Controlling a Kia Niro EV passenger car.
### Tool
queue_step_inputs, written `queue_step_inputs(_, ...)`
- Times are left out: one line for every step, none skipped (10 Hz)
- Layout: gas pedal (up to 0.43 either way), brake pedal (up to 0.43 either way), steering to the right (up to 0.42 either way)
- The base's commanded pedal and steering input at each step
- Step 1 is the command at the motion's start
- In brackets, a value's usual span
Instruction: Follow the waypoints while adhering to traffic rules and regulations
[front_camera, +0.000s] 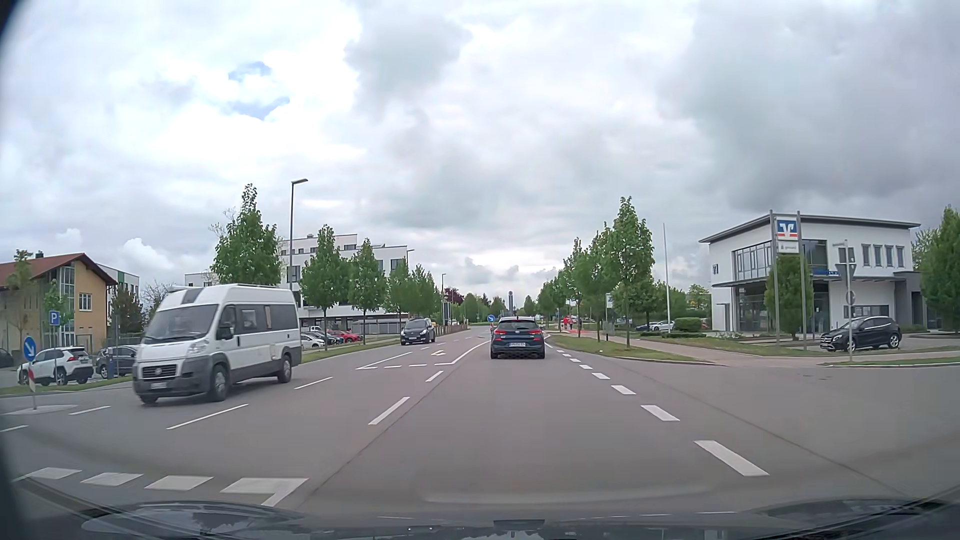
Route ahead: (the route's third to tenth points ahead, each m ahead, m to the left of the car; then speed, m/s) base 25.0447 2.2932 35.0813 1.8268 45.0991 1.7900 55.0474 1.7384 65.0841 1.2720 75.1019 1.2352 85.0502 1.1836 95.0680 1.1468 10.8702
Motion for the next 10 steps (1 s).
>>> queue_step_inputs(0.15, 0.006, -0.003)
queue_step_inputs(0.15, 0.006, -0.003)
queue_step_inputs(0.15, 0.006, -0.003)
queue_step_inputs(0.15, 0.012, -0.003)
queue_step_inputs(0.138, 0.012, -0.003)
queue_step_inputs(0.11, 0.012, -0.003)
queue_step_inputs(0.039, 0.012, -0.003)
queue_step_inputs(0.02, 0.006, -0.003)
queue_step_inputs(0.02, 0.012, -0.003)
queue_step_inputs(0.02, 0.006, -0.003)
